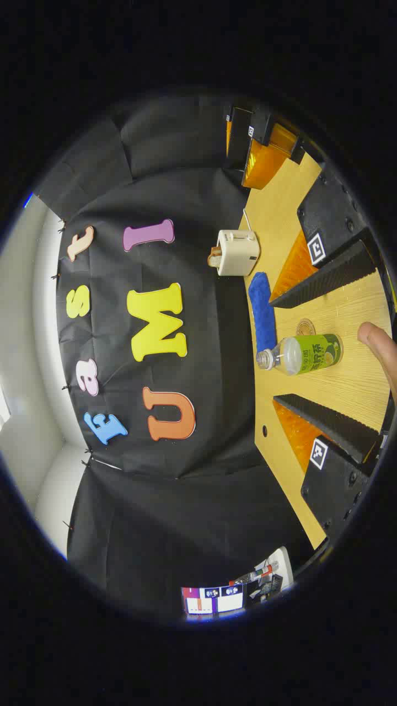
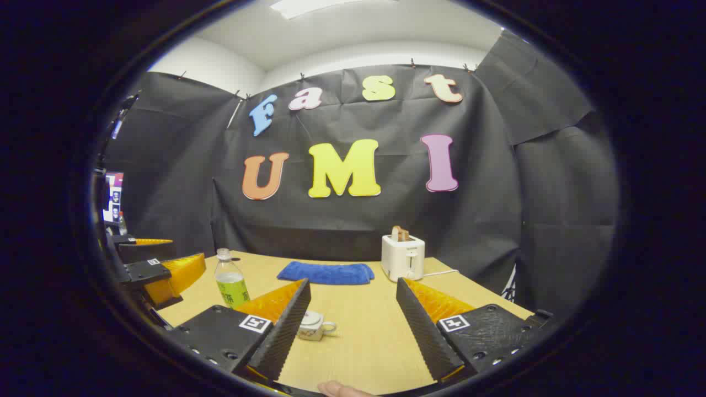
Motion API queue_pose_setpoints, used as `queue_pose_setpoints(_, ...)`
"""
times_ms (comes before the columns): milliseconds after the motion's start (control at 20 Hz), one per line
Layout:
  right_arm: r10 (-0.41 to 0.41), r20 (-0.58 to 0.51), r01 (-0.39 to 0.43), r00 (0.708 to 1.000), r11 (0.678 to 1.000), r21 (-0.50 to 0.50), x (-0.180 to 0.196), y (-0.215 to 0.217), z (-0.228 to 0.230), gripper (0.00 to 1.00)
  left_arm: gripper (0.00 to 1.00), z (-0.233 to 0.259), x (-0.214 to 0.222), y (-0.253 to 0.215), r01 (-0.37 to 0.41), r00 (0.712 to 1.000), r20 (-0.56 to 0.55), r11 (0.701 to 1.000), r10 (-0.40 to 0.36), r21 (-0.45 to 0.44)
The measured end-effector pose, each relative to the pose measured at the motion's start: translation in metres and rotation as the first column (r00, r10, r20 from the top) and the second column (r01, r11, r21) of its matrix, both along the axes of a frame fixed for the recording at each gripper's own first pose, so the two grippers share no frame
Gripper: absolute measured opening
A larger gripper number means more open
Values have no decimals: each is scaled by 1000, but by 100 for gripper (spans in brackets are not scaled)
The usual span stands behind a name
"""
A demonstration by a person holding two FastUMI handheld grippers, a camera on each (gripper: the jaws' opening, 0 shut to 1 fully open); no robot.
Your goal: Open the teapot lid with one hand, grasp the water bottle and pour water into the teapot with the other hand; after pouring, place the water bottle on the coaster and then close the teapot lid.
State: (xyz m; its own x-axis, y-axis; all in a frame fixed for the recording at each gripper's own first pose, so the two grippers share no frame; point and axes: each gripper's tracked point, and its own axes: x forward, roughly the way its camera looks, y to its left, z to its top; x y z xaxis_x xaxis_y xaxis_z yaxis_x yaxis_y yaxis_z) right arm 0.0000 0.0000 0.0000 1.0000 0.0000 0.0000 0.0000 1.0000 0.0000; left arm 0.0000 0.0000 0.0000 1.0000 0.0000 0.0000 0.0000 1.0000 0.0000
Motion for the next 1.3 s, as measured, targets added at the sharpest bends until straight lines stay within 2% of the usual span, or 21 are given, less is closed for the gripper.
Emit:
queue_pose_setpoints(350, -7, -7, 6, 1000, 999, -34, 2, 9, -3, 94, 98, -5, 6, 28, -44, 999, -18, 999, 44, -13)
queue_pose_setpoints(950, 4, -33, -5, 999, 999, -41, 12, 11, -17, 94, 98, -14, 10, 35, -46, 998, -41, 999, 46, -4)
queue_pose_setpoints(1300, 36, -41, -37, 998, 999, -26, 47, 26, -40, 95, 98, -16, 13, 39, -54, 998, -45, 999, 53, -8)
